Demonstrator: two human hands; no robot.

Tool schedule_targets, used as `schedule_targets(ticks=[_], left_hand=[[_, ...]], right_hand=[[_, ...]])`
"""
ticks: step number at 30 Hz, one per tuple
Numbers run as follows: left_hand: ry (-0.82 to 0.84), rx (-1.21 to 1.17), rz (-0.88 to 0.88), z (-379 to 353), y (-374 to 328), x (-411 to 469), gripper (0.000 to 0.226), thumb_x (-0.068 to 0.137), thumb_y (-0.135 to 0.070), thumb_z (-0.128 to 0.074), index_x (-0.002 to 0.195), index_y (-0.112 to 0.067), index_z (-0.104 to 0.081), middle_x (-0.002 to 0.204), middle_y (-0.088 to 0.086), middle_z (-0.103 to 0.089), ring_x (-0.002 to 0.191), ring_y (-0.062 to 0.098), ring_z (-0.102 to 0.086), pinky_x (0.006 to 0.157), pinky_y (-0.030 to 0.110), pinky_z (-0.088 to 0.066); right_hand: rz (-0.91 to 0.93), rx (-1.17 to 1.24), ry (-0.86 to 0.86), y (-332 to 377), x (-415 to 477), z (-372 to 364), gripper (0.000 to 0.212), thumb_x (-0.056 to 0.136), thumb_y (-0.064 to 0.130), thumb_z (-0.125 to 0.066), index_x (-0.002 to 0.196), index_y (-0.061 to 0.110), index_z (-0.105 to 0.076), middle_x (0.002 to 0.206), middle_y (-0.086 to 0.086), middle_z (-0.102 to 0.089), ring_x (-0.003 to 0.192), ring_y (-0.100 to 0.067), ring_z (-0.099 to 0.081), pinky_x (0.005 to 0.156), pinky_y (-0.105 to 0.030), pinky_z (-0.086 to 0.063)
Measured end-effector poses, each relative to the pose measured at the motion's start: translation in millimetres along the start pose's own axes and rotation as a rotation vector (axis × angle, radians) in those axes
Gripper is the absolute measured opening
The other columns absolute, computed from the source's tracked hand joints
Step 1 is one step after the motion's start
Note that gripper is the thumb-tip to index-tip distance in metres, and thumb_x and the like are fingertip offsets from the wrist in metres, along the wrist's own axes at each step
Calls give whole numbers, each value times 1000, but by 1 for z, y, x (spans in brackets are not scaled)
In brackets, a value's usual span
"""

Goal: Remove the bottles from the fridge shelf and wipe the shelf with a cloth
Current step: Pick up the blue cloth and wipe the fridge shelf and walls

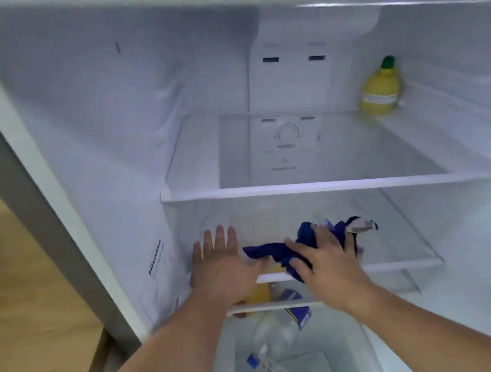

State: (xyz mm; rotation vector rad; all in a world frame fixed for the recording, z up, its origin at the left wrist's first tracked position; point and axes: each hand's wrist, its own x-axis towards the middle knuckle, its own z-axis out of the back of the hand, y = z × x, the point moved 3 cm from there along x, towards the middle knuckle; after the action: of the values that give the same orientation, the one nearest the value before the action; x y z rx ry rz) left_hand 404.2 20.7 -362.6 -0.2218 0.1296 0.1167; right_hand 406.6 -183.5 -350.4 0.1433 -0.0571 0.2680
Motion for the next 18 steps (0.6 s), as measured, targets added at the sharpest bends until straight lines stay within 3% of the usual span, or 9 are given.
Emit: schedule_targets(ticks=[2,4,6,8,11,13,15,17,18], left_hand=[[-48,68,-8,0,12,-9,102,89,-82,-22,164,-15,-3,172,5,1,158,27,0,127,46,-2],[-95,101,-39,-3,14,-15,101,91,-79,-22,163,-11,-6,172,10,-4,158,29,-4,127,46,-5],[-109,97,-51,-6,15,-17,103,90,-80,-22,163,-8,-8,172,12,-6,158,30,-5,126,47,-7],[-111,97,-60,-7,17,-17,109,87,-83,-21,162,-5,-7,171,13,-5,158,31,-4,127,46,-7],[-101,94,-81,-7,18,-17,117,84,-87,-19,161,-2,-4,171,15,-4,158,29,-2,127,43,-5],[-96,97,-79,-8,17,-18,120,82,-89,-18,161,-1,-1,171,15,-2,158,27,-2,128,42,-4],[-90,106,-77,-7,19,-17,123,79,-91,-19,161,-2,0,171,14,-2,158,26,-2,128,41,-5],[-66,125,-79,-8,20,-16,132,73,-96,-23,161,-2,2,171,14,0,158,26,-1,128,42,-4],[-59,142,-79,-9,20,-16,135,71,-98,-23,161,-1,2,171,14,1,158,26,-1,128,42,-4]], right_hand=[[-22,-32,-21,-23,2,-3,56,96,45,-25,143,32,-52,150,-13,-46,144,-32,-34,116,-55,-27],[-204,-26,-54,-67,-15,-3,57,95,40,-27,140,21,-55,140,-19,-52,132,-39,-45,108,-50,-39],[-385,-8,-8,-96,-30,7,45,101,29,-36,140,14,-53,140,-24,-50,129,-42,-46,106,-48,-40],[-410,3,20,-90,-6,14,36,104,18,-35,128,5,-58,134,-25,-55,124,-40,-50,103,-43,-39],[-305,124,35,-30,60,4,37,106,18,-30,129,10,-58,139,-13,-55,127,-33,-53,106,-35,-34],[-42,248,112,28,79,-14,38,107,20,-32,135,16,-57,146,-6,-50,138,-28,-46,120,-38,-26],[240,301,116,63,54,-28,39,106,18,-36,137,16,-60,150,-4,-48,145,-24,-38,124,-40,-21],[264,247,6,43,12,-27,45,101,25,-35,138,21,-60,152,-4,-48,147,-22,-37,123,-46,-24],[191,211,-40,19,-10,-19,48,99,28,-31,137,23,-60,149,-5,-51,143,-24,-41,120,-48,-30]])
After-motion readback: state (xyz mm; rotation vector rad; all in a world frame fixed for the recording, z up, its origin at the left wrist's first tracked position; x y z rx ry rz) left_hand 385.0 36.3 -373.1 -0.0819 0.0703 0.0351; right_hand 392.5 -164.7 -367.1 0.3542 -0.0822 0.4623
